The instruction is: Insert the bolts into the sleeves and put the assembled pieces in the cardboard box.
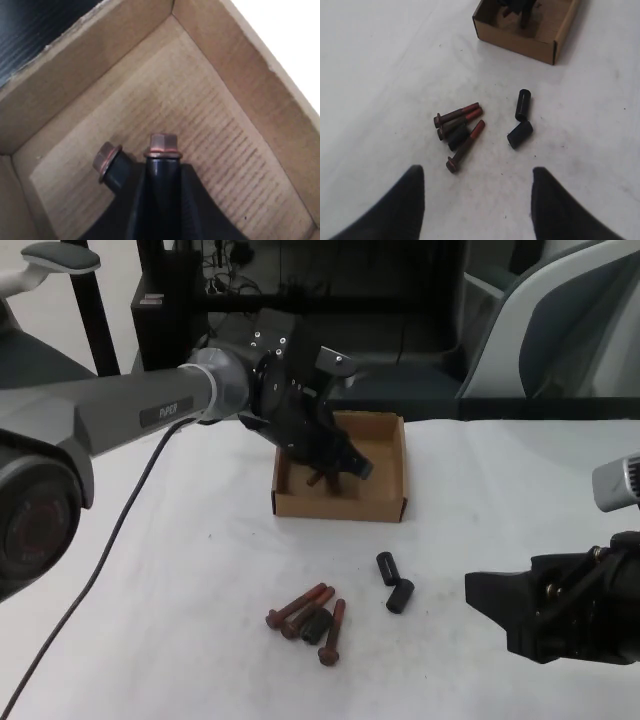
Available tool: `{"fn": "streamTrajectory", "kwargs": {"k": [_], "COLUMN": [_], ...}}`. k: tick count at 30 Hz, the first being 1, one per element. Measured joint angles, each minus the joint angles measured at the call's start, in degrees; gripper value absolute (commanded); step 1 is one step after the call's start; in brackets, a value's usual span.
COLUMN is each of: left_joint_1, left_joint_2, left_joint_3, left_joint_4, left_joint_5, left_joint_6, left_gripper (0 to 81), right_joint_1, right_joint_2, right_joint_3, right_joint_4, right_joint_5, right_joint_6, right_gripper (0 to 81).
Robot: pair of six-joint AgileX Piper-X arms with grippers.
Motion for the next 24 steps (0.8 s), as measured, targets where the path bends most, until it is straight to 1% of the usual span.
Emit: {"fn": "streamTrajectory", "kwargs": {"k": [1, 4, 6, 7, 13, 17, 18, 22, 24], "left_joint_1": [0.00, 0.00, 0.00, 0.00, 0.00, 0.00, 0.00, 0.16, 0.26], "left_joint_2": [0.00, 0.00, 0.00, 0.00, -0.59, -3.69, -4.77, -8.71, -10.61], "left_joint_3": [0.00, -0.13, -0.13, -0.13, -0.13, -0.13, -0.13, -0.13, 0.06], "left_joint_4": [0.00, 1.26, 2.22, 2.71, 4.13, 7.84, 8.94, 13.91, 15.08], "left_joint_5": [-0.02, -0.39, -0.84, -1.08, -2.17, -3.63, -3.84, -4.26, -4.30], "left_joint_6": [0.00, 0.00, 0.00, 0.00, 0.00, -0.11, -0.28, -0.88, -0.87], "left_gripper": [30.5, 51.5, 61.3, 64.0, 64.0, 64.0, 62.9, 50.5, 49.1], "right_joint_1": [0.00, 0.00, 0.00, 0.00, 0.00, 0.00, 0.00, 0.00, 0.00], "right_joint_2": [0.00, 0.00, 0.00, 0.00, 0.00, 0.00, 0.00, 0.00, 0.00], "right_joint_3": [0.00, 0.00, 0.00, 0.00, 0.00, 0.00, 0.00, 0.00, 0.00], "right_joint_4": [0.00, 0.00, 0.00, 0.00, 0.00, 0.00, 0.00, 0.00, 0.00], "right_joint_5": [0.00, 0.00, 0.00, 0.00, 0.00, 0.00, 0.00, 0.00, 0.00], "right_joint_6": [0.00, 0.00, 0.00, 0.00, 0.00, 0.00, 0.00, 0.00, 0.00], "right_gripper": [62.3, 62.3, 62.3, 62.3, 62.3, 62.3, 62.3, 62.3, 62.3]}}
